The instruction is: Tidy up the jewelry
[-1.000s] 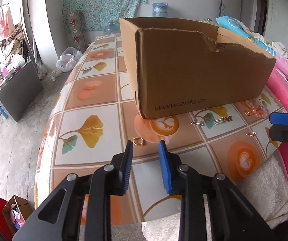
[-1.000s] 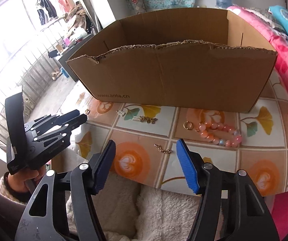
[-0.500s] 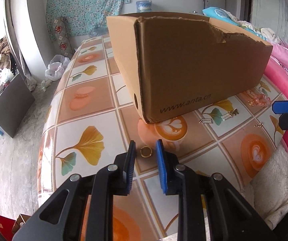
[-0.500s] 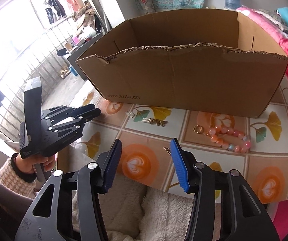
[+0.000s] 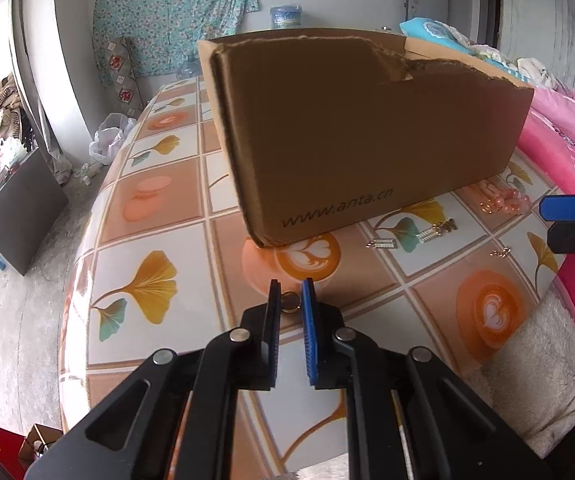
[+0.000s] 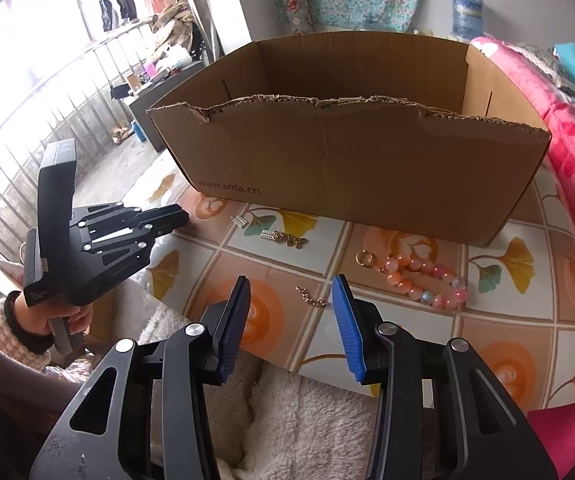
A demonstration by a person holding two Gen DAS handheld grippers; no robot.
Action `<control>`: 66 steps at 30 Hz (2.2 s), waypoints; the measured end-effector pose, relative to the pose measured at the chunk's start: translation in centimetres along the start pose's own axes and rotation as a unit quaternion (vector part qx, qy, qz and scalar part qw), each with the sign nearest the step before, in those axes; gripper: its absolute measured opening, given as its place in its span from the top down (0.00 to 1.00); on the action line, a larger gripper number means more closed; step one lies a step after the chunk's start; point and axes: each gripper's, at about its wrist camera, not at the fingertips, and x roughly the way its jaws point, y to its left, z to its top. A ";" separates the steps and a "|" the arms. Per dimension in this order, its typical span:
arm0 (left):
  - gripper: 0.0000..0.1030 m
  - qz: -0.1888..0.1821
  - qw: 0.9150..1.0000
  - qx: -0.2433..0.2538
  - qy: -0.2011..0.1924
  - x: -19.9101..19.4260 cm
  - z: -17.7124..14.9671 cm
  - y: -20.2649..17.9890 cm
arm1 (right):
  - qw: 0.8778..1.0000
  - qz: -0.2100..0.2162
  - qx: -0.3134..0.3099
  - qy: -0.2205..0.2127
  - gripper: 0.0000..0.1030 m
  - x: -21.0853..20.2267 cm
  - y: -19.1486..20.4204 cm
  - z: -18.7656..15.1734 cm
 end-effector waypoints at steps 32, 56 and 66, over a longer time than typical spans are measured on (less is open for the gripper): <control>0.90 -0.051 0.999 -0.005 -0.007 0.1 0.3 -4.9 | 0.991 -0.021 -0.114 0.065 0.99 3.8 0.7 -0.4; 0.90 -0.090 0.995 -0.011 -0.041 -3.8 1.5 -3.9 | 0.996 0.061 -0.037 -0.056 0.99 -5.0 -1.6 6.3; 0.90 -0.165 0.978 -0.027 -0.127 -9.5 9.7 -1.6 | 0.989 0.097 -0.022 -0.110 0.99 -5.5 -2.4 13.1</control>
